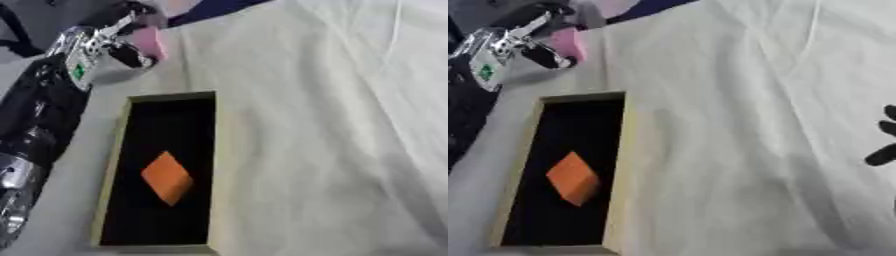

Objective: Pick up objects on the table and place them in the box.

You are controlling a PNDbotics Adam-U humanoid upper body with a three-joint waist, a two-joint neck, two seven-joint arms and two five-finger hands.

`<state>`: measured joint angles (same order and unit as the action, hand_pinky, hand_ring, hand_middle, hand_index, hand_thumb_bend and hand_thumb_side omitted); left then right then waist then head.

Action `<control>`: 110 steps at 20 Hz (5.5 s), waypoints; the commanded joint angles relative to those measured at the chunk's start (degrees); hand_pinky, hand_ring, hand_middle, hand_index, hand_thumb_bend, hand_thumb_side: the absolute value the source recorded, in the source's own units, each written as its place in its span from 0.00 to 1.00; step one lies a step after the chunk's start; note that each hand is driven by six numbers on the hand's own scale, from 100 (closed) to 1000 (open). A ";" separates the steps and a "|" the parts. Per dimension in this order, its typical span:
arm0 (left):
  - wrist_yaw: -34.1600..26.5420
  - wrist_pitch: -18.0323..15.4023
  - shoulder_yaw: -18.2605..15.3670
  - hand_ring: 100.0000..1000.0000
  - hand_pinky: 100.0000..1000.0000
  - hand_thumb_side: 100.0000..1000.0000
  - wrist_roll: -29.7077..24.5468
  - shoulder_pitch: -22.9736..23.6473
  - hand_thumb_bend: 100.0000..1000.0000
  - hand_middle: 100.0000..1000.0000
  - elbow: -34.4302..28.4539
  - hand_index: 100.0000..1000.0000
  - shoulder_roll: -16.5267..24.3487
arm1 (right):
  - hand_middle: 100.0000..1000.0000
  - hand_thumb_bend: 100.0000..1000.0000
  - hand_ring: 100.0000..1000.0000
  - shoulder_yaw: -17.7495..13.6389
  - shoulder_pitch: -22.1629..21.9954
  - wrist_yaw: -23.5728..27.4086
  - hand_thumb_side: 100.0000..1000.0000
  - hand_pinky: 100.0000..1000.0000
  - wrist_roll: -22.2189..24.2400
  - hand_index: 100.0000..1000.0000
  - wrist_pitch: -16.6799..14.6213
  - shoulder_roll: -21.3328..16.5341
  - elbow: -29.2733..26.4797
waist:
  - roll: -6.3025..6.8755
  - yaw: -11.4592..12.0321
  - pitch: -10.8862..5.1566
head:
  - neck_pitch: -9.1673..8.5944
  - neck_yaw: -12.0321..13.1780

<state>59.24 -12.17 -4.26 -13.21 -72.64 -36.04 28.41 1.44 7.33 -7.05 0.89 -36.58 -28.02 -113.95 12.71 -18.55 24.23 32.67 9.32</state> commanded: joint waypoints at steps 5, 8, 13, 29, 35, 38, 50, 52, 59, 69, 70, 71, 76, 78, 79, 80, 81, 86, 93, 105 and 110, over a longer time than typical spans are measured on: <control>-0.66 1.45 -1.22 0.92 0.78 0.00 -3.44 -1.87 0.36 0.86 1.38 0.93 3.92 | 0.51 0.00 0.96 0.26 0.82 -1.32 0.64 0.89 0.08 0.88 -0.31 -0.82 -0.64 | 0.22 -2.03 0.17 | -2.00 1.85; 0.25 2.67 -1.24 0.85 0.70 0.00 -5.12 -1.72 0.34 0.79 2.06 0.89 4.30 | 0.50 0.00 0.96 0.47 0.75 -1.69 0.65 0.89 0.10 0.88 -0.09 -0.43 -0.64 | 0.23 -2.20 0.57 | -2.20 2.02; 1.82 3.44 -1.51 0.71 0.54 0.00 -5.17 -1.55 0.19 0.72 2.59 0.84 4.33 | 0.50 0.00 0.96 0.66 0.64 -2.12 0.65 0.89 0.00 0.88 -0.03 -0.21 -0.64 | 0.24 -2.38 0.72 | -2.00 1.91; -5.04 -0.72 0.23 0.66 0.51 0.00 -3.53 -1.64 0.00 0.67 -3.16 0.83 4.25 | 0.50 0.00 0.96 0.04 -1.06 -0.72 0.63 0.89 -0.59 0.88 0.81 -0.55 -0.64 | -1.48 1.07 -2.74 | 1.61 -0.30; -9.00 -2.10 2.32 0.67 0.52 0.00 -4.27 -1.24 0.00 0.67 -8.16 0.83 4.02 | 0.50 0.00 0.95 -0.48 -1.85 1.21 0.62 0.88 -0.34 0.88 0.91 -0.92 -0.64 | -2.90 3.60 -4.93 | 3.86 -1.49; -10.14 -3.66 4.05 0.66 0.51 0.00 -4.34 -0.49 0.00 0.66 -11.03 0.82 3.99 | 0.51 0.00 0.95 -0.79 -2.26 2.15 0.62 0.88 -0.27 0.88 1.01 -1.02 -0.64 | -3.50 4.71 -5.95 | 4.78 -2.09; -24.45 -11.09 17.12 0.65 0.51 0.00 -9.25 9.37 0.00 0.66 -36.20 0.81 4.84 | 0.51 0.00 0.95 -1.88 -3.46 4.28 0.62 0.88 -0.66 0.88 1.54 -1.03 -0.64 | -5.53 8.77 -8.53 | 8.14 -6.00; -26.25 -11.18 18.45 0.65 0.51 0.00 -9.74 10.85 0.00 0.66 -39.70 0.81 5.07 | 0.51 0.00 0.95 -1.98 -3.57 4.48 0.62 0.88 -0.72 0.88 1.60 -0.99 -0.64 | -5.75 9.11 -8.76 | 8.36 -6.25; -27.16 -12.03 21.90 0.66 0.51 0.00 -11.16 15.08 0.04 0.66 -46.73 0.80 5.10 | 0.51 0.00 0.95 -2.13 -3.62 4.88 0.62 0.88 -0.81 0.88 1.77 -0.77 -0.64 | -6.18 9.82 -9.02 | 8.74 -7.37; -23.37 -16.53 25.89 0.67 0.52 0.00 -8.17 21.02 0.11 0.68 -53.21 0.80 7.17 | 0.51 0.00 0.95 -2.18 -3.75 4.94 0.62 0.88 -0.88 0.88 2.11 -0.31 -0.64 | -6.40 10.43 -8.98 | 8.16 -8.10; -22.71 -16.76 26.08 0.67 0.52 0.00 -7.41 21.63 0.12 0.69 -53.57 0.80 7.47 | 0.51 0.00 0.95 -2.17 -3.77 4.90 0.62 0.88 -0.86 0.88 2.15 -0.26 -0.64 | -6.41 10.53 -8.95 | 8.07 -8.18; -22.08 -16.93 26.24 0.67 0.52 0.00 -6.75 22.06 0.12 0.69 -53.75 0.80 7.64 | 0.51 0.00 0.95 -2.15 -3.77 4.86 0.62 0.88 -0.86 0.88 2.18 -0.23 -0.64 | -6.42 10.57 -8.93 | 8.02 -8.22; -21.03 -18.00 27.33 0.68 0.53 0.00 -5.95 24.33 0.09 0.69 -53.49 0.81 7.44 | 0.51 0.00 0.95 -2.05 -3.70 4.66 0.62 0.88 -0.75 0.88 2.37 0.05 -0.64 | -6.39 10.71 -8.53 | 7.66 -8.52; -20.95 -18.50 27.47 0.68 0.53 0.00 -6.47 25.50 0.10 0.70 -53.52 0.81 7.28 | 0.51 0.00 0.95 -1.96 -3.66 4.50 0.62 0.88 -0.64 0.88 2.50 0.22 -0.64 | -6.37 10.73 -8.35 | 7.65 -8.60; -20.82 -18.66 27.49 0.68 0.54 0.00 -6.73 25.85 0.12 0.70 -53.47 0.81 7.19 | 0.51 0.00 0.95 -1.92 -3.66 4.43 0.62 0.88 -0.61 0.88 2.54 0.27 -0.64 | -6.35 10.74 -8.29 | 7.66 -8.61; -20.59 -18.82 27.50 0.69 0.54 0.00 -6.94 26.08 0.12 0.70 -53.39 0.81 7.10 | 0.51 0.00 0.95 -1.87 -3.64 4.38 0.62 0.88 -0.58 0.88 2.58 0.30 -0.64 | -6.32 10.73 -8.25 | 7.67 -8.63; -20.35 -18.94 27.54 0.69 0.54 0.00 -7.06 26.24 0.13 0.71 -53.26 0.81 6.99 | 0.51 0.00 0.95 -1.83 -3.61 4.34 0.62 0.88 -0.55 0.88 2.60 0.32 -0.64 | -6.29 10.71 -8.22 | 7.67 -8.63; -17.00 -19.13 27.84 0.72 0.56 0.00 -7.55 26.73 0.21 0.74 -52.04 0.83 6.34 | 0.51 0.00 0.95 -1.65 -3.59 4.22 0.63 0.88 -0.43 0.88 2.70 0.45 -0.64 | -6.29 10.58 -8.10 | 7.55 -8.85; -12.05 -18.94 27.89 0.74 0.59 0.10 -6.04 27.17 0.24 0.77 -50.50 0.85 5.44 | 0.50 0.00 0.95 -1.49 -3.64 4.04 0.63 0.88 -0.40 0.88 2.88 0.60 -0.64 | -6.33 10.51 -7.98 | 7.17 -9.00; -5.20 -16.03 26.03 0.93 0.77 0.30 -2.70 27.34 0.58 0.97 -53.18 1.00 5.31 | 0.50 0.00 0.95 -1.32 -4.00 3.66 0.63 0.88 -0.31 0.87 3.21 0.74 -0.64 | -6.27 10.79 -8.11 | 6.28 -9.47; -3.72 -14.54 26.11 0.95 0.80 0.26 1.37 27.79 0.70 0.97 -56.97 1.00 6.19 | 0.50 0.00 0.95 -1.33 -4.15 3.60 0.63 0.88 -0.44 0.87 3.27 0.68 -0.64 | -6.30 11.03 -8.35 | 6.22 -9.70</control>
<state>55.12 -27.02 22.67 -13.00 -44.29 -91.51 32.85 0.36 3.01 -3.18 0.66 -33.42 -26.91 -113.95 6.91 -7.60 16.99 39.65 -0.18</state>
